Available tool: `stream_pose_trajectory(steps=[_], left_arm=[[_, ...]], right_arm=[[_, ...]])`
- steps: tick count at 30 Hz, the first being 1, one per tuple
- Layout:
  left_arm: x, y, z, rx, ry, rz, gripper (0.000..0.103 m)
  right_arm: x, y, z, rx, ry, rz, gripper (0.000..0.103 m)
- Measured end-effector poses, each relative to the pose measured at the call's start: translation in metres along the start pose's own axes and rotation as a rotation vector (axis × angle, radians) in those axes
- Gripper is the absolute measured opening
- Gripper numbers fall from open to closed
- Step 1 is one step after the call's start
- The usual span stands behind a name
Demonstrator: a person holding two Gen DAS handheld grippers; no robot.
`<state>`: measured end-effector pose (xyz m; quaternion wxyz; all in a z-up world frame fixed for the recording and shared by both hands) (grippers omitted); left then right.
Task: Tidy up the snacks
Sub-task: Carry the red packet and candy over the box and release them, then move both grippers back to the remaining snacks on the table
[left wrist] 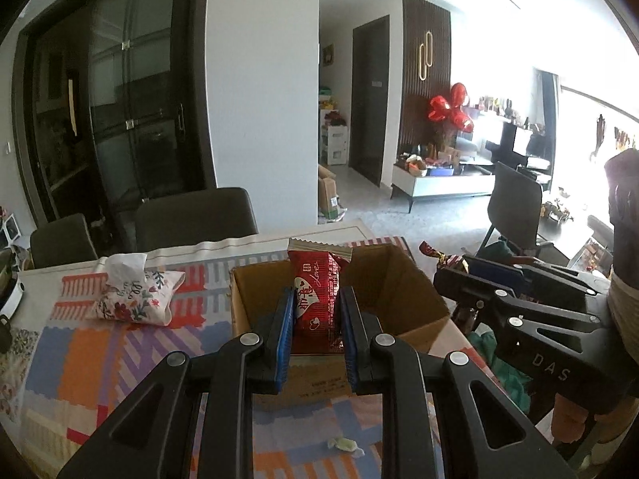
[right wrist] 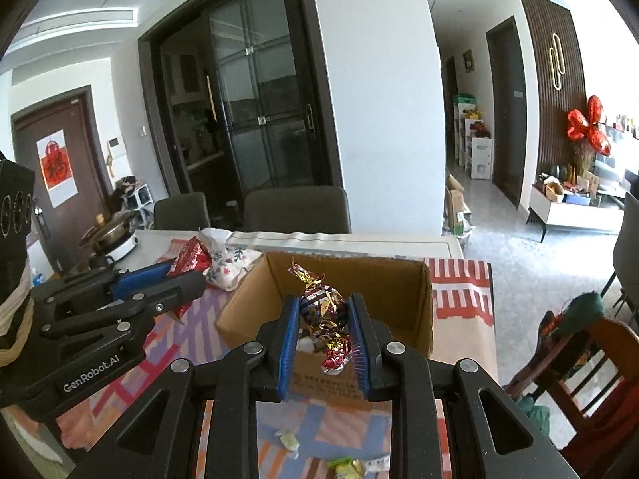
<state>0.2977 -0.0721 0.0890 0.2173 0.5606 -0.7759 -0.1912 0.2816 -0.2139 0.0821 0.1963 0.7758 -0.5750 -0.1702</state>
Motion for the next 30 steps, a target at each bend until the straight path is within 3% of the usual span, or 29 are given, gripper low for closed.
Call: stream_pose_trajectory(steps=[17,30], left_arm=[[-0.018,-0.084,-0.008,-0.175,0.023,-0.051,0.023],[-0.021,-0.108,-0.004,-0.221,0.016,-0.102,0.024]], right_arm=[[0.03,-0.072,0.001,-0.149,-0.025,0.014,0.026],[0.034,-0.097,0.006,-0.202,-0.017,0.038,0.026]])
Point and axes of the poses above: each gripper's, at about its wrist camera, not at the fingertips, and y roughly against the way its jaws point, x to its right, z to its underside, the point moved 3 cm from there along -y, roughly the way its jaws point, and after that the axes turned 7 degrees about y, right-handed, at the moved point
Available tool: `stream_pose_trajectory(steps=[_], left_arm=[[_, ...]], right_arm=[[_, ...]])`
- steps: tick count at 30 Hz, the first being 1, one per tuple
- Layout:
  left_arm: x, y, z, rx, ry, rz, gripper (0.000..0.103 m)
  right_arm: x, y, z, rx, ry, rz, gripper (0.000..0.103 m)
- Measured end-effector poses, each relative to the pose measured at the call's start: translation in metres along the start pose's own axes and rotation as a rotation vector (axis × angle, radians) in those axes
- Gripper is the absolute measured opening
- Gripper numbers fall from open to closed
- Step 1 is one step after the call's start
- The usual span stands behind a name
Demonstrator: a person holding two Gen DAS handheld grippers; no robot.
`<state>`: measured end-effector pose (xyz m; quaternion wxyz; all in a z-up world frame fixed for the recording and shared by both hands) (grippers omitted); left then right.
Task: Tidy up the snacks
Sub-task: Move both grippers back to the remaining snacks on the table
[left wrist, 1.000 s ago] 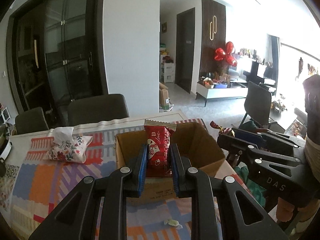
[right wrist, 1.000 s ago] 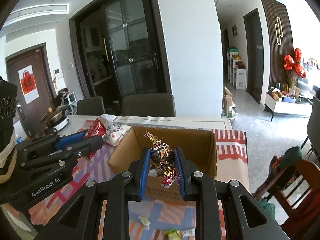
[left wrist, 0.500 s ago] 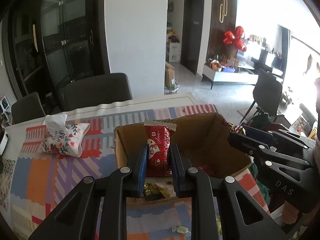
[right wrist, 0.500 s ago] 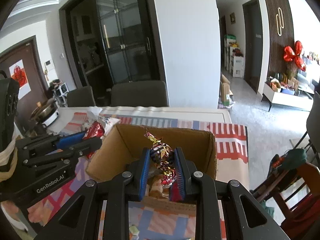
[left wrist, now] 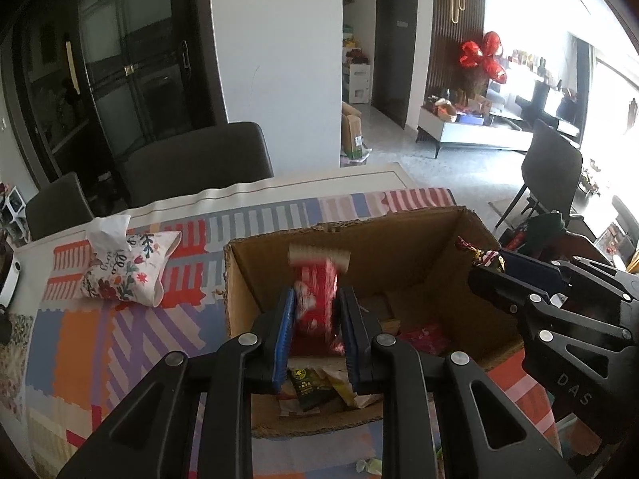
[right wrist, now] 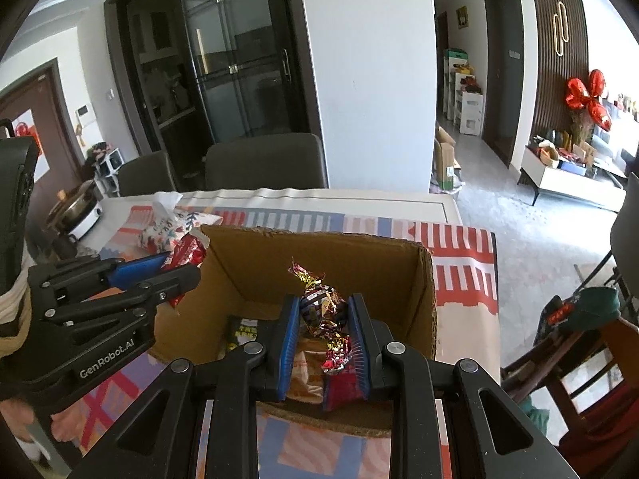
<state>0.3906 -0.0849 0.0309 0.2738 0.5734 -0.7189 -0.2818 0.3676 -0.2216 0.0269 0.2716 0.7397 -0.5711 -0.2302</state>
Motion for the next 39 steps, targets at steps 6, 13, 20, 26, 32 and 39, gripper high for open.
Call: stream_pose_trajectory(steps=[6,13,20,26,32,39], left_arm=[[0.001,0.015,0.003,0.032,-0.025,-0.029,0.036],[0.004,0.042,0.014,0.064,-0.04,-0.026,0.04],[0.006,0.075,0.034,0.112,-0.036,-0.004,0.046],[0.011,0.097,0.055,0.164,-0.063,-0.009,0.054],[0.015,0.104,0.083,0.18,-0.081,-0.013,0.059],[0.011,0.095,0.119,0.124,-0.059,0.014,0.06]], right_arm=[[-0.002,0.004,-0.001,0.004,-0.01,0.009,0.041],[-0.011,0.03,0.008,0.051,0.01,0.013,0.041],[-0.024,0.064,0.023,0.105,0.037,0.025,0.041],[-0.035,0.085,0.04,0.14,0.072,0.049,0.045],[-0.042,0.095,0.063,0.144,0.081,0.067,0.046],[-0.046,0.088,0.099,0.094,0.054,0.04,0.046]])
Point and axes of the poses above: each gripper's, at about its wrist camera, not at the fingertips, and y roughly against the way its jaws point, x to its right, z to its underside, the point moved 3 cm from there along -y, roughly the way its jaws point, and after that the axes turned 7 degrees about y, right-handed, at the moved point
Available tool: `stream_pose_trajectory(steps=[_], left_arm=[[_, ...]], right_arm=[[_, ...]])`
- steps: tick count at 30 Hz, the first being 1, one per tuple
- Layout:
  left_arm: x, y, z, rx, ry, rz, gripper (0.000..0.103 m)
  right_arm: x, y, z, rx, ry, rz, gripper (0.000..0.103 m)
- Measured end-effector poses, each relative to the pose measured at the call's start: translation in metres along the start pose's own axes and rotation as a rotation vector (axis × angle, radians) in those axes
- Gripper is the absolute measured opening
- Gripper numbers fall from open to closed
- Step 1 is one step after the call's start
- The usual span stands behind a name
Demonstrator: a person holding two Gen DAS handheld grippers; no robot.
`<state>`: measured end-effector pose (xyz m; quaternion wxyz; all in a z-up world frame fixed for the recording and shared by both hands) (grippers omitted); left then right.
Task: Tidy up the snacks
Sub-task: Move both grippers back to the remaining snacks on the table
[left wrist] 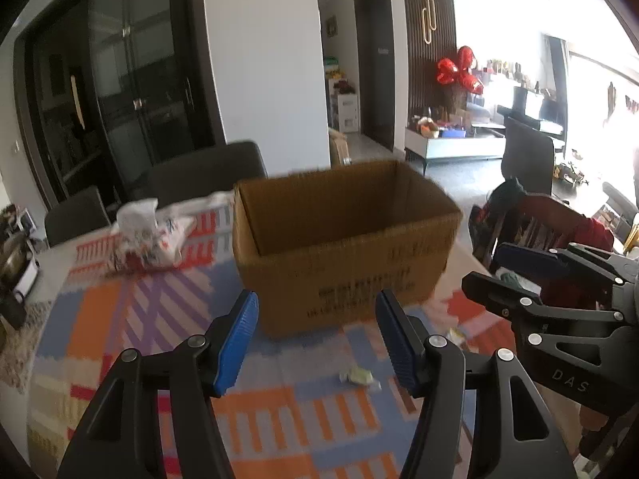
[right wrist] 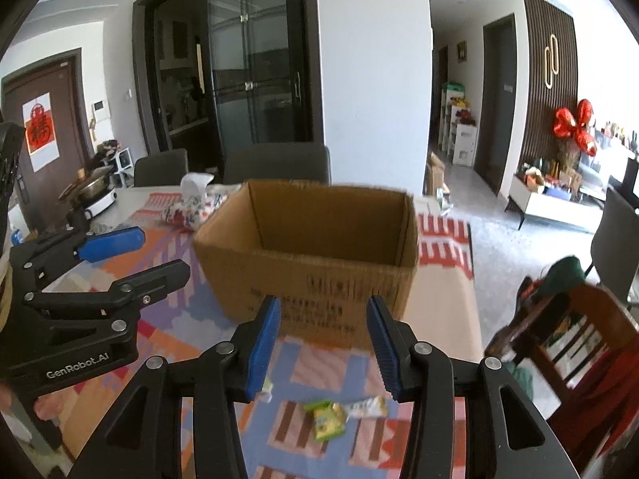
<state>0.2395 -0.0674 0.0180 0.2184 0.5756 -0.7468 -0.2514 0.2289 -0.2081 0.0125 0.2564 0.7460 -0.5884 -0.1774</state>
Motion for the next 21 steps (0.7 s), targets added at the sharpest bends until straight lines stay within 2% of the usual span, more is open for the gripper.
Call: stream_pose_trajectory(steps=[14,21], left_arm=[[-0.001,-0.033,0.076,-0.187,0.044,0.035,0.06],[0.0,-0.055,0.094,-0.241,0.051,0.075,0.06]], right_arm=[[-0.006,-0.038,0.082,-0.179,-0.081,-0.054,0.046],[-0.008,-0.06,0.106,-0.259,-0.102,-0.102,0.046]])
Point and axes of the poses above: each gripper's, at about its wrist camera, not at the fingertips, and y roughly against the way its jaws point, x to its right, z to its underside, the point moved 3 cm from there along -y, roughly the way its jaws point, and after that the axes turned 7 degrees about y, right-handed, at the moved point
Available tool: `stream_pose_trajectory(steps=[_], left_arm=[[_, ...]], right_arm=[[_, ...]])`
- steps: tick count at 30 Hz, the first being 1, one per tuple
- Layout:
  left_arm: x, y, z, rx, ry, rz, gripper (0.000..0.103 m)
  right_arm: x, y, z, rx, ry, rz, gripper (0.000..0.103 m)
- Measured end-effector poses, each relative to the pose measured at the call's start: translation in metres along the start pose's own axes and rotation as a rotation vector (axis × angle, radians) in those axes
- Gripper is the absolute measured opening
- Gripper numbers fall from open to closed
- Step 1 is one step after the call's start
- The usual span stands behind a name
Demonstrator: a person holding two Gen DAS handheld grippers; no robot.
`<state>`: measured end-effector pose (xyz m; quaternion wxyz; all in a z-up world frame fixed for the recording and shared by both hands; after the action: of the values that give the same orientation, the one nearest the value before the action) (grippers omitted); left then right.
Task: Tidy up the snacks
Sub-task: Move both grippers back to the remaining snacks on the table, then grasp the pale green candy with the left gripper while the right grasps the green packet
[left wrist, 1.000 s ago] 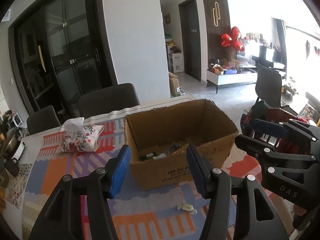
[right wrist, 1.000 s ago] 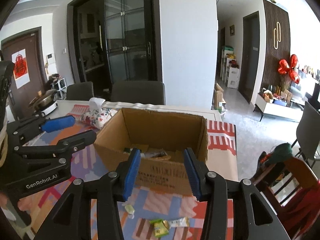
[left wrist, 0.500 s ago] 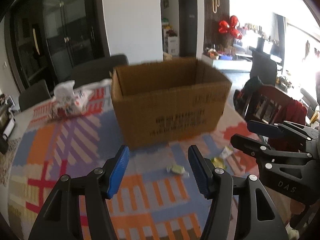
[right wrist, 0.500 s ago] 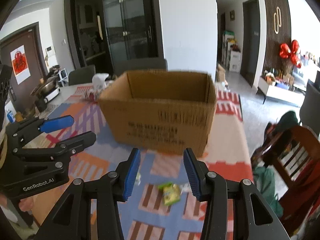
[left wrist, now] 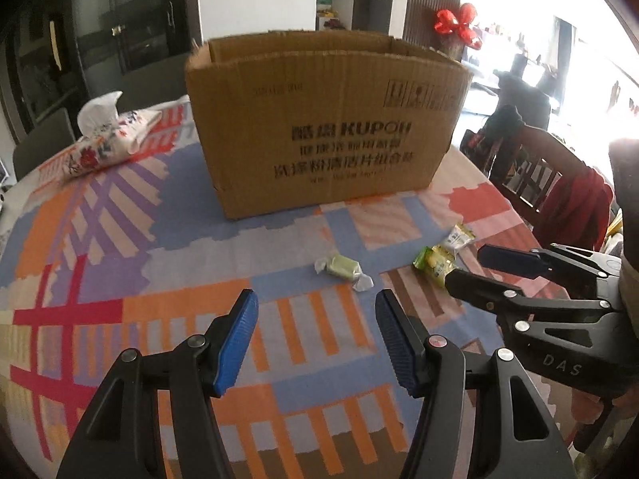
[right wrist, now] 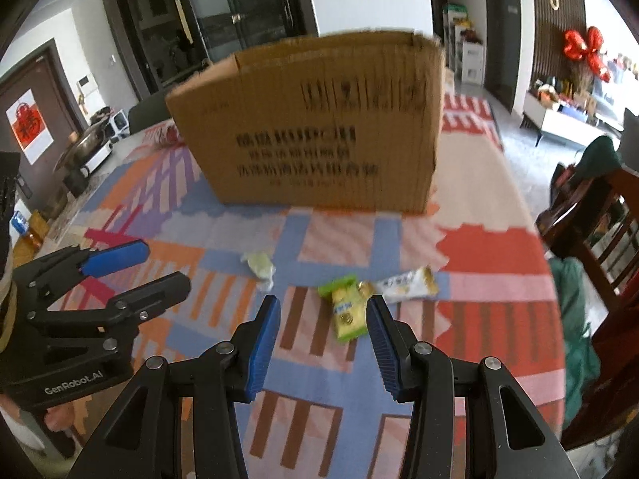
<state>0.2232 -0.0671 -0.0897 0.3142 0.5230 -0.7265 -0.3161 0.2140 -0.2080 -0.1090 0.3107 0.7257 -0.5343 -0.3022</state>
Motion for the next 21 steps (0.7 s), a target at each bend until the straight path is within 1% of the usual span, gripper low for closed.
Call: stream_pose_trajectory(steps=[4,9,16,19,21], left_arm=[[-0.001,-0.013,-0.001,-0.022,-0.009,0.028,0.06],[0.0,-0.029,-0.004,-0.043,-0.022,0.033,0.059],[-0.005,-0.035,-0.006,-0.049,-0.017,0.024,0.059],[-0.006,-0.038,-0.007,-0.052,-0.009,0.035,0.059],[-0.005,-0.04,-0.009,-0.05,-0.006,0.047,0.059]], right_arm=[[0.002,-0.015,0.001,-0.041,0.012,-0.001,0.046],[0.004,-0.029,0.0,-0.071,0.031,0.006,0.046],[0.008,-0.041,-0.004,-0.088,0.066,0.034,0.046],[0.006,-0.048,-0.004,-0.102,0.084,0.041,0.045],[0.004,-0.049,-0.004,-0.092,0.107,0.059,0.044]])
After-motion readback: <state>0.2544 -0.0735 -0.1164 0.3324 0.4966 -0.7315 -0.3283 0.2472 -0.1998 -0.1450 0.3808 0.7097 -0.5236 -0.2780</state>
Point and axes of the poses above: each gripper's, at about its wrist camera, not at the fingertips, and y roughly against the way its jaws point, x to its right, z to its underside, the point moved 3 cm from there along -y, roughly the way its jaws point, and after that the axes turned 7 degrees about y, right-handed, at the moved point
